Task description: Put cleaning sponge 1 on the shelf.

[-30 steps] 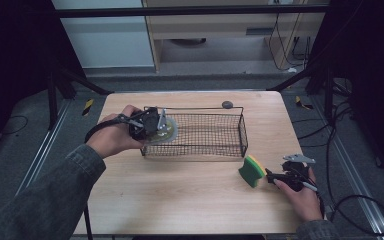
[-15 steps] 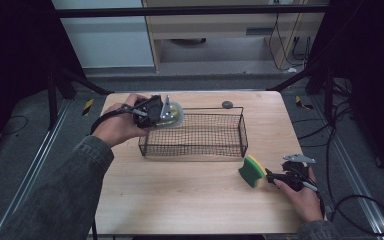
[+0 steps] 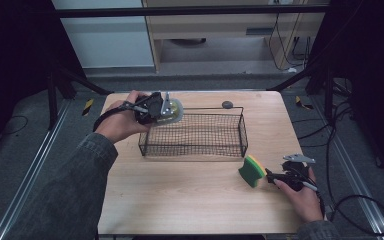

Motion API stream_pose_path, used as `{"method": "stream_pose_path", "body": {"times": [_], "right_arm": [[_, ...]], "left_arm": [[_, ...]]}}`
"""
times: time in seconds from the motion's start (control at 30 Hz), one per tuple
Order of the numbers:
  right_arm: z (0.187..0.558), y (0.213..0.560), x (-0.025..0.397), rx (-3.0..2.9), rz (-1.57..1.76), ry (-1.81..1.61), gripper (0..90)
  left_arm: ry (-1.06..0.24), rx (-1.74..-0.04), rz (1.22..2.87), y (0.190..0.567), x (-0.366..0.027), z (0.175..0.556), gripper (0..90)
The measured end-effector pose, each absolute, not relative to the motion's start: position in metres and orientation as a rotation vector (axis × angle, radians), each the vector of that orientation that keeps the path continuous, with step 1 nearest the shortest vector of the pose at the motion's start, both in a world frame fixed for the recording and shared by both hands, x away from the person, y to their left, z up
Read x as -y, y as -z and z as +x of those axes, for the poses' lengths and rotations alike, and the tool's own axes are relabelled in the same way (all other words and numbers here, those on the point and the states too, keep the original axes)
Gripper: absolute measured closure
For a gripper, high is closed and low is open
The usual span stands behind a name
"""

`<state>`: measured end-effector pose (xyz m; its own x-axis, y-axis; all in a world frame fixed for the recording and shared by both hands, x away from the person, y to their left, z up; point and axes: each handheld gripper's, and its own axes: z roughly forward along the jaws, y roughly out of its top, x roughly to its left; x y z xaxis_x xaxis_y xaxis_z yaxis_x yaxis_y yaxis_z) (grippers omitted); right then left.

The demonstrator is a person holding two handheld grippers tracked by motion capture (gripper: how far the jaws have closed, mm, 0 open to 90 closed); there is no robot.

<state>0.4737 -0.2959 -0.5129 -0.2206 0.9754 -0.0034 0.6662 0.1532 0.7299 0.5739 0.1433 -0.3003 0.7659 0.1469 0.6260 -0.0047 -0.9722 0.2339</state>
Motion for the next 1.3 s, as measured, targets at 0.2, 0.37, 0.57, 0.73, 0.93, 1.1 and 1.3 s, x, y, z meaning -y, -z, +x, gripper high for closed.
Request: {"method": "stream_pose_path", "body": {"times": [0.2, 0.37, 0.57, 0.73, 0.93, 1.1, 1.3], "right_arm": [[0.474, 0.513, 0.296, -1.954, 1.558, -0.842, 3.6], [0.474, 0.513, 0.296, -1.955, 1.558, -0.841, 3.3], [0.475, 0.513, 0.296, -1.959, 1.556, -0.842, 3.2], [0.475, 0.513, 0.296, -1.961, 1.554, -0.839, 3.2], [0.475, 0.513, 0.296, -1.96, 1.554, -0.839, 3.2], [0.475, 0.513, 0.296, -1.961, 1.554, -0.839, 3.2], [0.475, 0.513, 0.296, -1.961, 1.554, -0.839, 3.2]], "left_arm": [[-1.006, -0.111, 2.734, 0.302, -0.139, 0.578, 71.0], [-1.007, -0.122, 2.742, 0.305, -0.137, 0.582, 71.0], [-0.999, -0.155, 2.732, 0.31, -0.137, 0.59, 71.0], [-0.983, -0.156, 2.75, 0.315, -0.139, 0.595, 70.9], [-0.961, -0.166, 2.762, 0.324, -0.141, 0.601, 71.0], [-0.941, -0.17, 2.772, 0.331, -0.142, 0.602, 70.9], [-0.906, -0.17, 2.794, 0.345, -0.141, 0.603, 70.9]]}}
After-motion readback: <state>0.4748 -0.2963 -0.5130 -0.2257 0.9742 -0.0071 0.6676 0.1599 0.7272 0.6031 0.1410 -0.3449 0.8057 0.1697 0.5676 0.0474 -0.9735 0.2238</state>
